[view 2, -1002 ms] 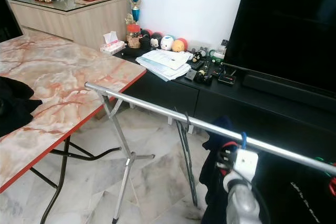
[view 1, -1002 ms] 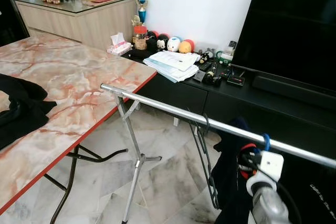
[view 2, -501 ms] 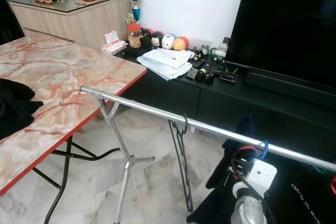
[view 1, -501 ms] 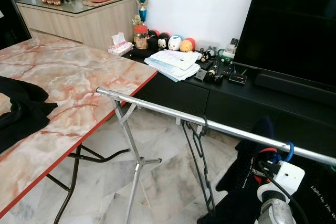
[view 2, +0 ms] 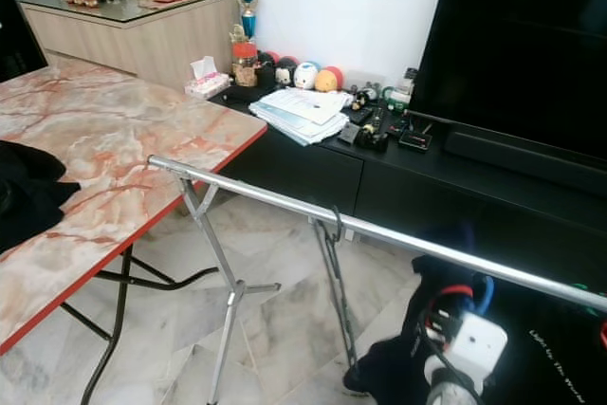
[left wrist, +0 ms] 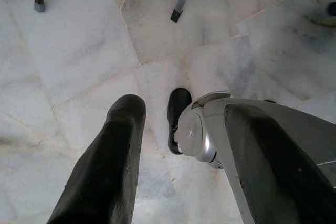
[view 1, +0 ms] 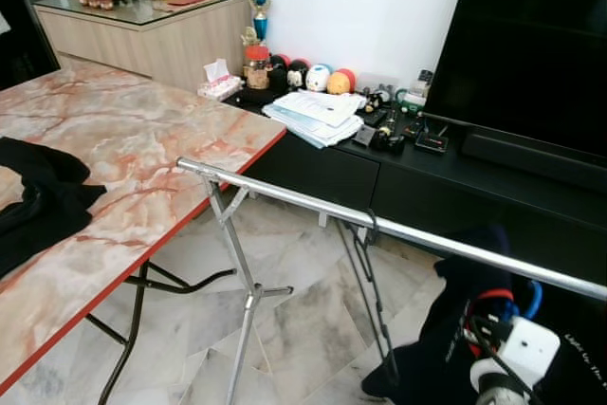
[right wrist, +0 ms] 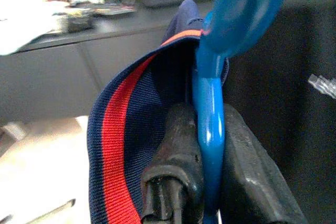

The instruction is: Hang hanger

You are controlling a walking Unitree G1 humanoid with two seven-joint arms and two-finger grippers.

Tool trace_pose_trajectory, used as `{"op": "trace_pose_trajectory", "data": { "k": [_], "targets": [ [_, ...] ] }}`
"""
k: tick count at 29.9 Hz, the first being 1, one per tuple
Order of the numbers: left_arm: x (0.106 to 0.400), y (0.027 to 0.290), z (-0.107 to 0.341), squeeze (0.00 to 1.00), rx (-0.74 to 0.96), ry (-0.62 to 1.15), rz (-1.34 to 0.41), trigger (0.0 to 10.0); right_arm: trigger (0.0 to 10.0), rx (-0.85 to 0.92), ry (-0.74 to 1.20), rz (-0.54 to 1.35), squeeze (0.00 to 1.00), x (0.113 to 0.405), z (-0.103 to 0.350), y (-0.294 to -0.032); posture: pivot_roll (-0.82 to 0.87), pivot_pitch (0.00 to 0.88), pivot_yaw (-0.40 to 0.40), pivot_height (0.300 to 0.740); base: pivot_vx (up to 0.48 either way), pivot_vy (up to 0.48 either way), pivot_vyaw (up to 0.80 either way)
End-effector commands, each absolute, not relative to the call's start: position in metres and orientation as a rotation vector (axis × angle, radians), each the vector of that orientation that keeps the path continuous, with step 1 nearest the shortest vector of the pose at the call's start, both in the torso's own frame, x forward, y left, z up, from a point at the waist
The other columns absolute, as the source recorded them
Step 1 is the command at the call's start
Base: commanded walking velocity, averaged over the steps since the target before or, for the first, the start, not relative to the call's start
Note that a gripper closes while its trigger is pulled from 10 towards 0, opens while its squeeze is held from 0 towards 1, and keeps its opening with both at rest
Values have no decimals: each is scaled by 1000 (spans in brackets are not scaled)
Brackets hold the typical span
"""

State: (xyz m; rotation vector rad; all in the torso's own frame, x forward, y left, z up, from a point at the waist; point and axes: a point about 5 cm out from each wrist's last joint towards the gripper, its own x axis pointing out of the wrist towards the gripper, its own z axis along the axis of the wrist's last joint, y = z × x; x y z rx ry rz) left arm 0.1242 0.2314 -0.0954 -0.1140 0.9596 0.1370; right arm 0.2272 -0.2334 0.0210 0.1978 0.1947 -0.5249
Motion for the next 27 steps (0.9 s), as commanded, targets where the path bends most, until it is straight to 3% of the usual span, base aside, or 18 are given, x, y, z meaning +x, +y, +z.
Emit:
{"op": "trace_pose_trajectory", "data": {
  "k": [1, 8, 18, 27],
  "targets": [
    [117, 234, -97, 0, -95, 989, 127, 10000, 0, 242, 194, -597, 0, 227, 21, -240, 79, 0, 0, 740, 0, 0, 0],
    [115, 237, -97, 0, -80, 992, 122, 10000, 0, 237, 232, -752, 0, 220, 18, -247, 86, 0, 16, 740, 0, 0, 0],
    [116, 239, -96, 0, -74, 988, 119, 10000, 0, 236, 293, -746, 0, 220, 10, -239, 87, 0, 24, 740, 0, 0, 0],
    [118, 237, -96, 0, -81, 987, 122, 10000, 0, 108, 569, -438, 0, 224, -28, -223, 76, 0, 23, 740, 0, 0, 0]
  ]
}}
